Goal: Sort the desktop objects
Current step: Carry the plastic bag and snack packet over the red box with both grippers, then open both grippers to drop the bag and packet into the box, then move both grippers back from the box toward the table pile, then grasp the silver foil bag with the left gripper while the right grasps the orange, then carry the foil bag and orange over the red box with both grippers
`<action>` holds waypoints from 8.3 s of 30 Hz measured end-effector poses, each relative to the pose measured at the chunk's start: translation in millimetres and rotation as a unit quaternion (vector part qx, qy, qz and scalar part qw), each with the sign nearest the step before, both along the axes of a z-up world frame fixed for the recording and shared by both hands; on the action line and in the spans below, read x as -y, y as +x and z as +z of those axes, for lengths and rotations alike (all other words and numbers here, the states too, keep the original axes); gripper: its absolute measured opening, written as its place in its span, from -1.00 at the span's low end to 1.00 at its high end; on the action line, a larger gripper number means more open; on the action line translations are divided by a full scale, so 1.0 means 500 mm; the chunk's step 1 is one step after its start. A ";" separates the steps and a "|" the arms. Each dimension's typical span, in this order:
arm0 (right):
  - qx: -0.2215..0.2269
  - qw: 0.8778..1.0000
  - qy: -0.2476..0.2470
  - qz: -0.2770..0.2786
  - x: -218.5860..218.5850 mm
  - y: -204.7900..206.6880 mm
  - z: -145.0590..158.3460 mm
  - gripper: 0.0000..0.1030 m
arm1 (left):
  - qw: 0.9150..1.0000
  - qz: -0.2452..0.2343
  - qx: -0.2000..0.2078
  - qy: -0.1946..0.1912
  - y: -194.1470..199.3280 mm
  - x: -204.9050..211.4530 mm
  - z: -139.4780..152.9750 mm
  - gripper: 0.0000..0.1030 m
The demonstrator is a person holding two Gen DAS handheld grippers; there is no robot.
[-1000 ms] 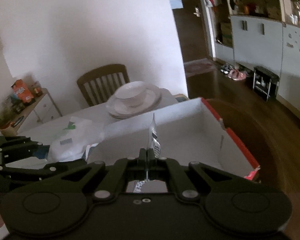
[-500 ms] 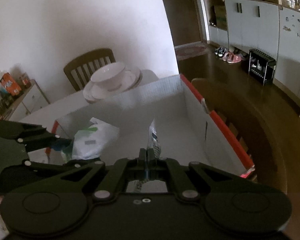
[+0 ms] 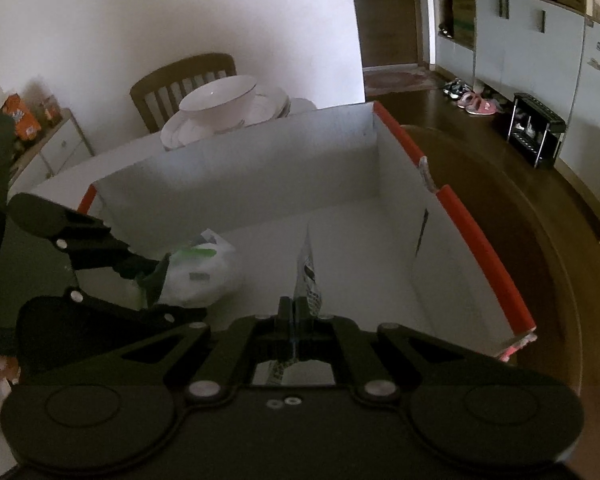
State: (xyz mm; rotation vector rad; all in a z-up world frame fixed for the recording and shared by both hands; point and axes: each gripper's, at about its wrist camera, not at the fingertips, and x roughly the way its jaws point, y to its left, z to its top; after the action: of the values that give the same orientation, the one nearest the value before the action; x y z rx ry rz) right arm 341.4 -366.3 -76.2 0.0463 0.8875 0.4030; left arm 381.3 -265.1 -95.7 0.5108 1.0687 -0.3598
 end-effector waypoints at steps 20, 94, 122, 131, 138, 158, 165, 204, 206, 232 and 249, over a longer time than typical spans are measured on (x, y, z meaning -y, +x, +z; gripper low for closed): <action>-0.022 0.999 -0.004 0.026 0.011 0.009 0.022 -0.30 | 0.999 0.010 0.005 -0.046 -0.033 -0.039 0.052 0.27; 0.065 0.996 0.003 0.062 -0.334 -0.393 0.111 0.88 | 0.966 0.144 0.117 -0.178 -0.567 -0.565 0.061 1.00; 0.026 0.997 -0.054 0.050 -0.419 -0.303 -0.040 0.72 | 0.979 0.115 0.062 -0.155 -0.528 -0.609 -0.059 1.00; 0.016 0.996 -0.069 0.059 -0.430 -0.280 -0.064 0.60 | 0.979 0.114 0.057 -0.158 -0.526 -0.610 -0.068 0.99; 0.014 0.994 -0.077 0.070 -0.440 -0.269 -0.073 0.47 | 0.978 0.118 0.058 -0.161 -0.530 -0.611 -0.072 0.89; -0.004 0.995 -0.067 0.075 -0.451 -0.250 -0.091 -0.08 | 0.973 0.141 0.068 -0.171 -0.558 -0.622 -0.057 0.18; -0.003 0.994 -0.072 0.076 -0.459 -0.248 -0.089 -0.30 | 0.969 0.155 0.067 -0.181 -0.574 -0.627 -0.054 0.10; 0.021 0.995 -0.026 0.096 -0.317 -0.375 0.108 -0.33 | 0.951 0.185 0.092 -0.229 -0.612 -0.545 0.106 0.07; 0.023 0.995 -0.021 0.095 -0.302 -0.369 0.126 -0.33 | 0.951 0.184 0.093 -0.232 -0.604 -0.533 0.119 0.07; 0.062 0.996 -0.002 0.068 -0.104 -0.209 0.192 -0.33 | 0.956 0.118 0.105 -0.246 -0.385 -0.299 0.212 0.08; 0.055 0.997 -0.013 0.048 0.002 -0.099 0.157 -0.33 | 0.970 0.068 0.090 -0.217 -0.196 -0.145 0.201 0.08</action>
State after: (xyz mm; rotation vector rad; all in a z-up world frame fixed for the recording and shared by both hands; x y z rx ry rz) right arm 292.0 -367.1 2.3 -0.0414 0.7869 0.4785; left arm 283.3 -192.8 4.9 0.0765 0.8120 -0.4045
